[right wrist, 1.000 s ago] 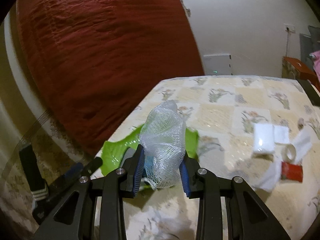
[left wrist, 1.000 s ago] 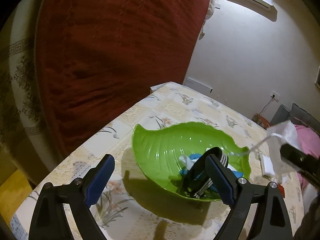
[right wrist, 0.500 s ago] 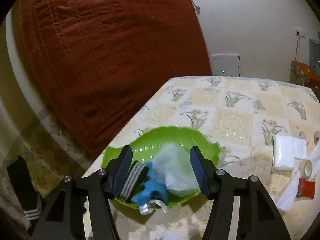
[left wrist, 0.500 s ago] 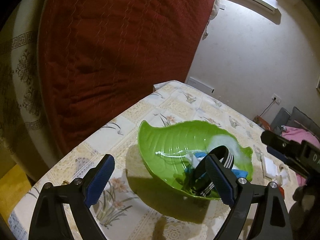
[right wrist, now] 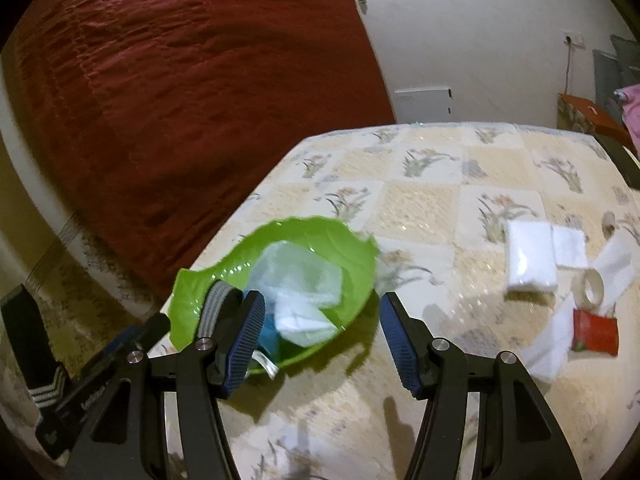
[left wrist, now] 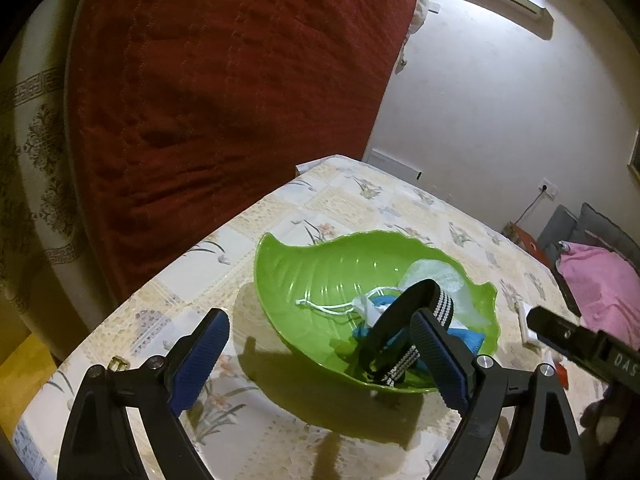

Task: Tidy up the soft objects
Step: 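Open the left gripper to release the striped sock in the bowl, then move the right gripper to the clear tape roll and grasp it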

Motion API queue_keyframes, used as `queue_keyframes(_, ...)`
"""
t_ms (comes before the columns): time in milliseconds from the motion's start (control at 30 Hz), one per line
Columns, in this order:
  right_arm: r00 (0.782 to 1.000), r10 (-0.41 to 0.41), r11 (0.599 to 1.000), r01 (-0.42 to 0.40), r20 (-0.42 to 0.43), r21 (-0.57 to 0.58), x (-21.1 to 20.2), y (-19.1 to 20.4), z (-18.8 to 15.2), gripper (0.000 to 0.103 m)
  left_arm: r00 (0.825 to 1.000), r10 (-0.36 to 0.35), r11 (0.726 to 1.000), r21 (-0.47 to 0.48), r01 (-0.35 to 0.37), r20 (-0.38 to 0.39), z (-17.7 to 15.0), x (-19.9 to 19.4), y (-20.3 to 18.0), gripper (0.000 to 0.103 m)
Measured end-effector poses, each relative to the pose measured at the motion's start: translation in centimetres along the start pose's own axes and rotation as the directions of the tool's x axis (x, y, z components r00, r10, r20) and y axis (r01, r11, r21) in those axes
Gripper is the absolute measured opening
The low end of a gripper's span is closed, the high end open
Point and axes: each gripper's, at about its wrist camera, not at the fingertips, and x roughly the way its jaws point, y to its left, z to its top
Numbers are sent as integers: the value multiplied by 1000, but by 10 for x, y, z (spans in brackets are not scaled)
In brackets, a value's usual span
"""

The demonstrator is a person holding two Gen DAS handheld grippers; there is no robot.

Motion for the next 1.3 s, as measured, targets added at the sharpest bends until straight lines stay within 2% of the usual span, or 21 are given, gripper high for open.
queue_keyframes(633,995,-96,987,97,-17,132,-21,-72,-23,61,1000,-18,998,61,18,-2,-7,0,-31,95)
queue_keyframes(1033,979,-204,955,199,4,218,-52,-135,-30,61,999,-46,992,118,46,-3,-12,-7,-61,95)
queue_keyframes(1300,970,-243,942,233,11,242,-62,-157,-31,61,997,-73,983,169,74,-14,-17,-9,-85,95)
